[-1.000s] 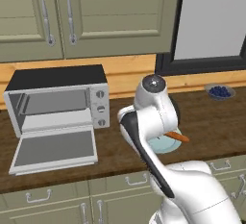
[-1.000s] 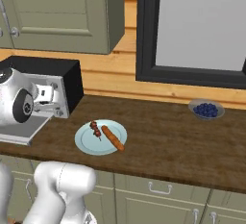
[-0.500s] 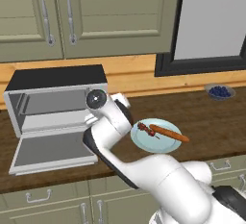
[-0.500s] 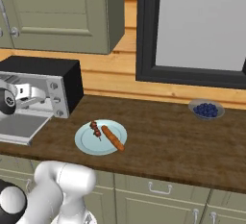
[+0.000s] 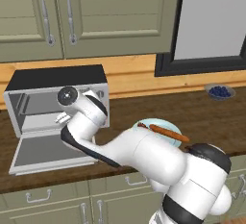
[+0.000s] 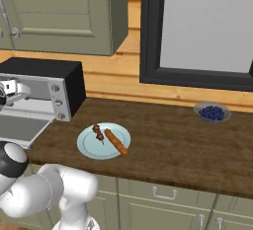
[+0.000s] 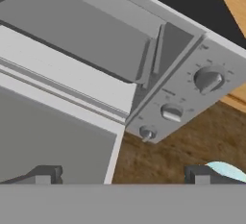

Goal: Pick up the kebab skewer and baguette bread, and place them inside the toaster oven. Close the toaster oven door and start by setting the timer.

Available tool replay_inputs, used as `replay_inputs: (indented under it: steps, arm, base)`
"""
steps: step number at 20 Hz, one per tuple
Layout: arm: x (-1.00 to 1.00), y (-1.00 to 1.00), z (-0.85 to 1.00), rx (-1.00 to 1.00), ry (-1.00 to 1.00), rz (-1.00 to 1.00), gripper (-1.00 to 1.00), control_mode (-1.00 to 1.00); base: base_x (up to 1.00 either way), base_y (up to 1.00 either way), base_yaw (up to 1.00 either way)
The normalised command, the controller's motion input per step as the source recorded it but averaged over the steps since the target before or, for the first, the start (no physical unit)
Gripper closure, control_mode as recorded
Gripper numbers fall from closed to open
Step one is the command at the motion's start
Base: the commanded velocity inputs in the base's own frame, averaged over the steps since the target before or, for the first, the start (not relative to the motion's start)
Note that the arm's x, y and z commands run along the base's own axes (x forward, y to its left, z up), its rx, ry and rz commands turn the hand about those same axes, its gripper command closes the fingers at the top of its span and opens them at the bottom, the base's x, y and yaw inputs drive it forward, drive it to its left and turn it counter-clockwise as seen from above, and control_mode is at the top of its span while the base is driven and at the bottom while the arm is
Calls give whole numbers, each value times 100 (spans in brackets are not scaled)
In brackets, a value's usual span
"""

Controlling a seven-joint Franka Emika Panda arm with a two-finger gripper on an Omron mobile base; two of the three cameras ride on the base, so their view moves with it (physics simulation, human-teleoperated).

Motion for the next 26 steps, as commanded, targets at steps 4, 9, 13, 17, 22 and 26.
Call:
replay_inputs:
  steps: [4,9,13,17,22,26]
  arm:
    - [36,23,-26,6,-16,0,-100,-100]
    - [10,11,0,6,-18,0,-100,-100]
    - [17,2,-1,8,-4,0,-100,-100]
    - [35,2,0,3,0,0,-100,-100]
    - [26,14,-20,0,0,0,-100,-100]
    - [0,23,-14,0,0,0,-100,-100]
  base:
    - [0,0,0]
    - [0,0,0]
    - [0,0,0]
    - [0,0,0]
    - [0,0,0]
    - [0,0,0]
